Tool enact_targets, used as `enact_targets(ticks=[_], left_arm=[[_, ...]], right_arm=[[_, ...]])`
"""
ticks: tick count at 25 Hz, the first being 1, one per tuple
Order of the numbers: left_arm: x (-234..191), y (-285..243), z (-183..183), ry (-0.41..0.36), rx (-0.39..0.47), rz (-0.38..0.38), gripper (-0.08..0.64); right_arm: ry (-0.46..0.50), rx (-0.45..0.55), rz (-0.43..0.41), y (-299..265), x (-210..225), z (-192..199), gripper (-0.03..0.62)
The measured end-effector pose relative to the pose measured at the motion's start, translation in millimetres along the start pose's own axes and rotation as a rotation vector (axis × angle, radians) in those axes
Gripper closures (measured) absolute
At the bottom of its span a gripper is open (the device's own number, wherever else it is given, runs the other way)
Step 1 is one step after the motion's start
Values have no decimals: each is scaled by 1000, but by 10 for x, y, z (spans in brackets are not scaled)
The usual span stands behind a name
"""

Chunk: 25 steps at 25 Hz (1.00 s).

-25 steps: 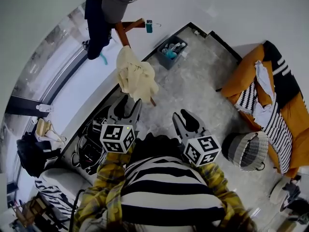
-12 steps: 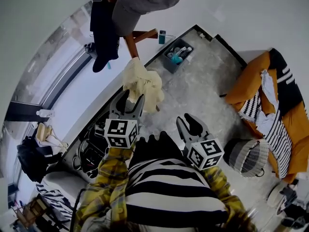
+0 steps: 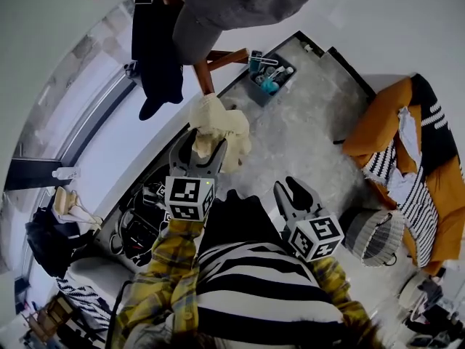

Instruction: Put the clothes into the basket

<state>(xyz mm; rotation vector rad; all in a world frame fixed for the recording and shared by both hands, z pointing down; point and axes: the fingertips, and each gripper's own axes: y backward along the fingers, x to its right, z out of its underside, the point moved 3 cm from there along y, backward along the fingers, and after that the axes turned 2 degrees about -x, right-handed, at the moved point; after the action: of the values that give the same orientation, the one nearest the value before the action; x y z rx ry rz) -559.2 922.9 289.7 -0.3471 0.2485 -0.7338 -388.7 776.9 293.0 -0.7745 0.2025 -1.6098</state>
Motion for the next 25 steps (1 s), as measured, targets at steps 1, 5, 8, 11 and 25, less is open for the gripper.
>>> enact_targets(ticks=[1, 5, 8, 11, 25], left_arm=[[-4, -27, 0, -3, -1, 1, 253], [-4, -136, 8, -27, -19, 5, 252], [28, -173, 8, -47, -28, 6, 252], [20, -209, 23, -44, -31, 5, 265], [-38, -25, -44, 5, -18, -1, 507]], right_arm=[[-1, -5, 1, -18, -7, 3, 466], [-3, -21, 6, -68, -29, 11, 466], [-4, -21, 15, -51, -28, 21, 466], [-11, -16, 28, -55, 0, 28, 466], [-88, 20, 71, -10, 65, 57, 466]])
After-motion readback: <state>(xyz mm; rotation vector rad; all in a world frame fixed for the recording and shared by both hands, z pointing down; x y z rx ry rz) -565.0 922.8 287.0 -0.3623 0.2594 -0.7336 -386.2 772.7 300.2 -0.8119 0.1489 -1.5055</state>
